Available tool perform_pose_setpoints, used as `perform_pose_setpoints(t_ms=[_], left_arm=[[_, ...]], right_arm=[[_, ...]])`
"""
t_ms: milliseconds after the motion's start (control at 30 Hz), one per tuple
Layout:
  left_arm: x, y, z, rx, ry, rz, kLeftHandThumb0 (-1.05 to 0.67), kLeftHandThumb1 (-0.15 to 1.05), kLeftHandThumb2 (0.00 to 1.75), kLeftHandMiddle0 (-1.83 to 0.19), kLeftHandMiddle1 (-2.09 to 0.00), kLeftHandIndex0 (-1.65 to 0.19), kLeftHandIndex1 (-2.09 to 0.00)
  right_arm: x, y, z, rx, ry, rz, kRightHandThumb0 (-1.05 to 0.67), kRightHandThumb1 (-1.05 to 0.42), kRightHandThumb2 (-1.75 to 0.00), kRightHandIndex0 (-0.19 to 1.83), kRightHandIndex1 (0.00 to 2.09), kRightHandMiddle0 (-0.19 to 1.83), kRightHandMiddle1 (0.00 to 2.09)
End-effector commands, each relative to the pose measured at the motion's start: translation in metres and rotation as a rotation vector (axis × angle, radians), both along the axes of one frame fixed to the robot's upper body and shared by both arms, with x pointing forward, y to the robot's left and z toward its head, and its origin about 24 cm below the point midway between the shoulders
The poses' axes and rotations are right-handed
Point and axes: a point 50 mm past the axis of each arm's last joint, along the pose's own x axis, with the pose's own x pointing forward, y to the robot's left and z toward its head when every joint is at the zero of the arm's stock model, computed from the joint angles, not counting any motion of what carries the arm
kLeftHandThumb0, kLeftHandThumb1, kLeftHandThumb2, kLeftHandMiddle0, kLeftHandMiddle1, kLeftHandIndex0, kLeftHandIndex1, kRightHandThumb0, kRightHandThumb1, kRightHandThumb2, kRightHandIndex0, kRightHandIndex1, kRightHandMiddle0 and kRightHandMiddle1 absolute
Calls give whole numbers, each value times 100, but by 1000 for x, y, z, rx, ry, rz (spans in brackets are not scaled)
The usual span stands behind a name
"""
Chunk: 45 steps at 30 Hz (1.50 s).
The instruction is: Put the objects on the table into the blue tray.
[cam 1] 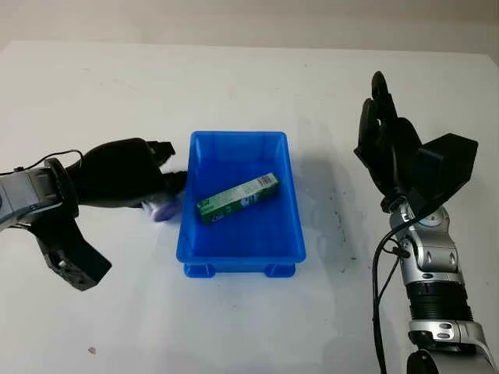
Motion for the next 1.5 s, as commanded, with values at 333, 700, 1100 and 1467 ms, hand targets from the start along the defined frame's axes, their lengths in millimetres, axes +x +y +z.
perform_pose_setpoints(t_ms=[333,700,1100,1467], left_arm=[[14,29,34,-35,-124,272,-44,105,29,-61,-209,-16,-209],[15,16,102,-252,-397,162,-40,105,18,-47,-209,-18,-204],[-11,-43,134,-652,-304,-163,-43,105,14,-75,-209,-49,-207],[-36,-96,100,-765,56,-262,-37,105,14,-88,-209,-62,-209]], right_arm=[[-1,0,4,4,-17,6,-81,-105,-74,-19,0,-19,0],[-1,1,2,-2,-15,7,-81,-105,-73,-19,0,-19,0],[-1,2,0,8,-6,8,-81,-105,-72,-19,0,-19,0],[-2,2,0,7,-5,6,-81,-105,-72,-19,0,-19,0]])
